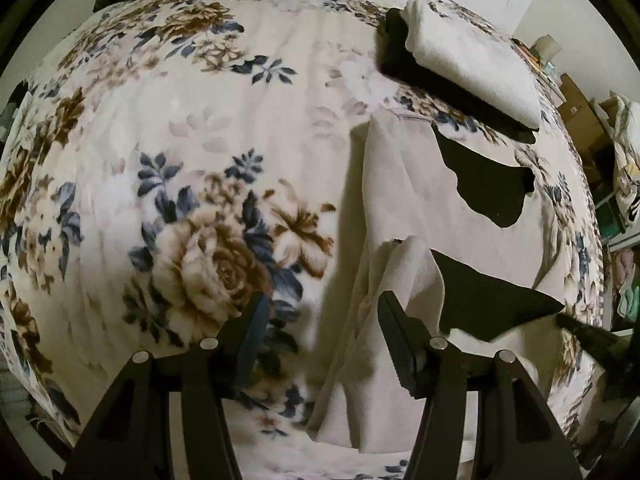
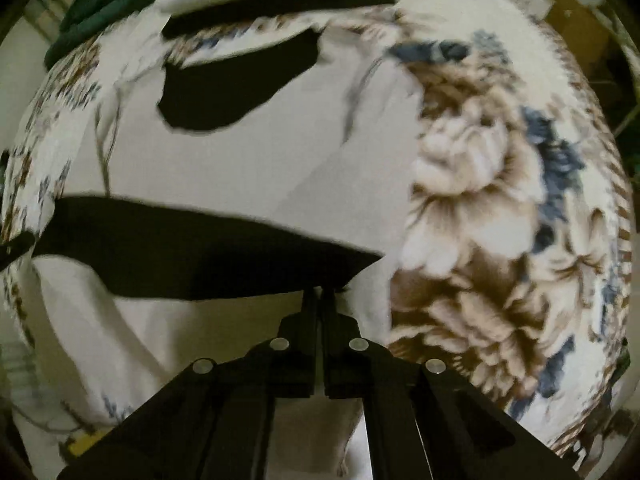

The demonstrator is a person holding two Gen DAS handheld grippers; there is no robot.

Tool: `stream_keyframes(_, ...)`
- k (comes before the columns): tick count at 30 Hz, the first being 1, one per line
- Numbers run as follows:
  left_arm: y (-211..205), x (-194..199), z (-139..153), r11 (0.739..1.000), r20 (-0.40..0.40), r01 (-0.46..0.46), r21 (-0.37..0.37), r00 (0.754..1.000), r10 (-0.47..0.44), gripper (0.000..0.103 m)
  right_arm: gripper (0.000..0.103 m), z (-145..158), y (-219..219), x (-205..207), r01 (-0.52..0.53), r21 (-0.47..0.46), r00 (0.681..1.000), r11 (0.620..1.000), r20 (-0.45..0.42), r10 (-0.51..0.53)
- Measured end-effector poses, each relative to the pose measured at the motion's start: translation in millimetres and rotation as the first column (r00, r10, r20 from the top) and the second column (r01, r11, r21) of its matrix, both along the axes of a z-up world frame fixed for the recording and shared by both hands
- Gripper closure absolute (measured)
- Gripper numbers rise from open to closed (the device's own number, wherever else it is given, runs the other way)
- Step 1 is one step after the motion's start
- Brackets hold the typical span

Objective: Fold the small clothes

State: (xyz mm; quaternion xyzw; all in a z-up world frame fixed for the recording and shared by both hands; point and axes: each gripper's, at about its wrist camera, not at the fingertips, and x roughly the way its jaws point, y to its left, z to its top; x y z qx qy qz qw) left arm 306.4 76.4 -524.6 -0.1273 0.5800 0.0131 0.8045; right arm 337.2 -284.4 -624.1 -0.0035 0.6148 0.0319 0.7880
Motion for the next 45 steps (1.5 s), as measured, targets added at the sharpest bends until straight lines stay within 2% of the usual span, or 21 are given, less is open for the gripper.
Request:
stream_keyframes(4,3,2,-3,1.0,-0.008,-0.008,-0.012,1.0,0.008,0.049,0.102,19,-27,6,0.14,0.018,0.989,0.99,0.053,-0.141)
stream_keyframes(12,-14,21,-22,0.998,-0.035,0.061,-0.034,0.997,-0.063,0.049,0.098,14,-42,17,0.185,0.164,0.983,0.969,-0.042,-0.18)
stream_keyframes(13,-20,25,-27,0.996,-0.04,0.08,-0.037,0.996,-0.081,0.049,0.086,13,-45,17,0.206,0.173,0.978,0.963,-0.059,-0.199)
stream_keyframes(14,-23,27,-29,0.995,-0.038,0.09,-0.035,0.995,-0.091,0.049,0.065,13,-51,17,0.23,0.197,0.973,0.953,-0.075,-0.219)
stream_keyframes(16,-31,31,-33,0.992,-0.021,0.124,-0.034,0.992,-0.125,0.053,0.047,13,-62,14,0.272,0.252,0.962,0.929,-0.087,-0.258)
stream_keyframes(17,-34,32,-33,0.99,0.0,0.137,-0.037,0.991,-0.137,0.061,0.046,12,-65,14,0.282,0.267,0.959,0.922,-0.095,-0.266)
stream_keyframes(18,-36,33,-33,0.988,0.015,0.149,-0.041,0.989,-0.148,0.088,0.046,10,-68,14,0.292,0.276,0.956,0.916,-0.111,-0.271)
stream_keyframes(19,-38,36,-34,0.987,0.005,0.155,-0.042,0.988,-0.155,0.094,0.046,3,-71,15,0.302,0.295,0.952,0.906,-0.139,-0.272)
stream_keyframes(22,-31,36,-32,0.991,0.022,0.119,-0.068,0.993,-0.118,0.095,0.046,-20,-72,16,0.324,0.356,0.936,0.876,-0.255,-0.243)
stream_keyframes(24,-23,37,-31,0.992,0.02,0.093,-0.084,0.996,-0.092,0.096,0.046,-27,-71,14,0.333,0.398,0.931,0.855,-0.281,-0.232)
stream_keyframes(25,-17,37,-31,0.993,0.018,0.076,-0.092,0.997,-0.075,0.096,0.054,-27,-70,13,0.329,0.412,0.935,0.85,-0.271,-0.23)
stream_keyframes(26,-12,37,-30,0.992,0.015,0.06,-0.107,0.998,-0.058,0.096,0.084,-24,-68,12,0.324,0.404,0.939,0.856,-0.243,-0.241)
stream_keyframes(27,-7,37,-30,0.991,0.013,0.047,-0.124,0.999,-0.045,0.096,0.094,-20,-66,11,0.322,0.387,0.943,0.864,-0.213,-0.256)
stream_keyframes(31,7,42,-37,0.99,-0.011,0.0,-0.142,1.0,-0.002,0.096,0.094,-10,-60,13,0.328,0.378,0.944,0.866,-0.153,-0.291)
stream_keyframes(34,17,48,-47,0.982,-0.047,-0.051,-0.184,0.998,0.043,0.096,0.094,-17,-54,21,0.331,0.308,0.942,0.892,-0.157,-0.296)
stream_keyframes(36,22,51,-45,0.968,-0.067,-0.064,-0.241,0.997,0.05,0.095,0.092,-21,-49,26,0.317,0.268,0.944,0.91,-0.185,-0.275)
stream_keyframes(38,24,52,-33,0.963,-0.062,-0.062,-0.261,0.997,0.047,0.09,0.082,-20,-50,29,0.318,0.261,0.94,0.912,-0.213,-0.266)
stream_keyframes(40,24,57,-18,0.963,-0.027,-0.041,-0.267,0.999,0.035,0.057,0.069,-10,-53,34,0.316,0.266,0.942,0.911,-0.199,-0.268)
stream_keyframes(41,23,63,-9,0.967,0.001,-0.022,-0.255,1.0,0.023,0.048,0.055,-5,-55,36,0.311,0.268,0.945,0.912,-0.187,-0.268)
stream_keyframes(42,21,70,-3,0.97,0.029,-0.004,-0.244,0.999,0.012,0.04,0.051,1,-56,40,0.304,0.268,0.949,0.914,-0.172,-0.265)
stream_keyframes(45,9,103,5,0.981,0.08,0.071,-0.179,0.995,-0.057,0.04,0.046,16,-52,67,0.26,0.247,0.964,0.934,-0.128,-0.234)
